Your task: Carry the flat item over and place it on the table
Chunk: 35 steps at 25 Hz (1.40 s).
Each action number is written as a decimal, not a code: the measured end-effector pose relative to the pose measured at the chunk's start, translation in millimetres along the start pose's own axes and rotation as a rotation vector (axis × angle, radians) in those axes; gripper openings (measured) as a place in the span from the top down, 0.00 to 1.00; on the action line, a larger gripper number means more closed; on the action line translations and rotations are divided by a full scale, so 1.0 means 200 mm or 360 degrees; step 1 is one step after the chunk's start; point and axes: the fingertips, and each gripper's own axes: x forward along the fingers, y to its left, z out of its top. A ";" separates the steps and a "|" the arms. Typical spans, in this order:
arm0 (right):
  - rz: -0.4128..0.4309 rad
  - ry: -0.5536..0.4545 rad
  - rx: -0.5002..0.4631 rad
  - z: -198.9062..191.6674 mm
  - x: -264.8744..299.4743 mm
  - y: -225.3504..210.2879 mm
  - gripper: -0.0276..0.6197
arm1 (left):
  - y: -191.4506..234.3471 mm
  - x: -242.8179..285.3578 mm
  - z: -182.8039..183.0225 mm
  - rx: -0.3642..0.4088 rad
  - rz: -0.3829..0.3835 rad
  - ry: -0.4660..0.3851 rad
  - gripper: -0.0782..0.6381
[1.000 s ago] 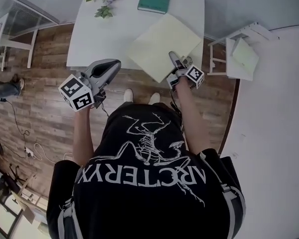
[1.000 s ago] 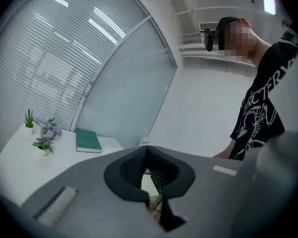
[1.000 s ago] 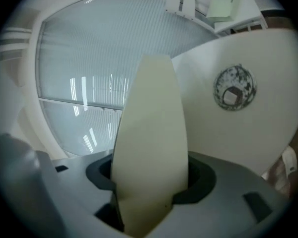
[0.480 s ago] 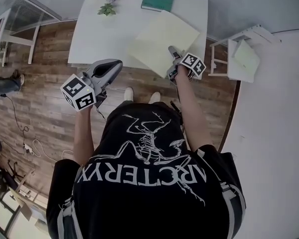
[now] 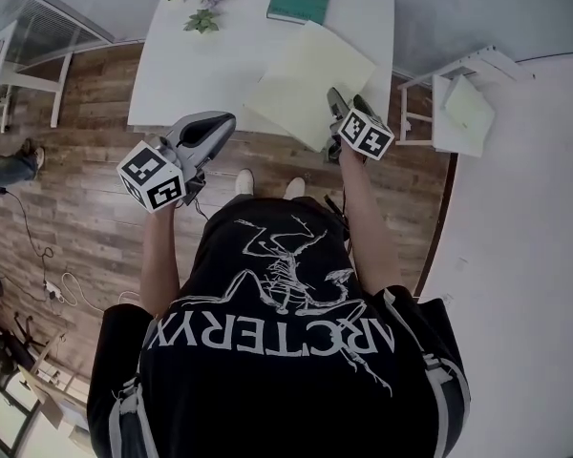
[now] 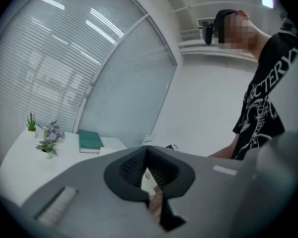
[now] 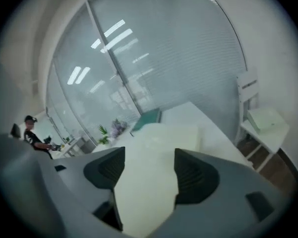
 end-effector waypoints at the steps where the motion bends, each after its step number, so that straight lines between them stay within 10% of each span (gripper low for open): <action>1: 0.0112 -0.0103 -0.0059 0.08 -0.07 0.08 0.51 | 0.01 0.00 0.01 0.0024 0.0020 -0.0011 0.88; 4: 0.0405 -0.0395 -0.0254 0.31 -0.31 0.33 0.81 | 0.03 0.02 0.07 0.0159 0.0119 -0.0037 0.88; 8: 0.0535 -0.0599 -0.0513 0.48 -0.58 0.54 0.91 | -0.01 0.09 0.13 0.0345 0.0191 -0.0016 0.88; 18: 0.0416 -0.0713 -0.0950 0.52 -0.78 0.68 0.94 | -0.06 0.18 0.21 0.0430 0.0167 -0.0082 0.88; 35: 0.0483 -0.0716 -0.0952 0.48 -0.83 0.72 0.94 | -0.07 0.18 0.21 0.0510 0.0253 -0.0088 0.88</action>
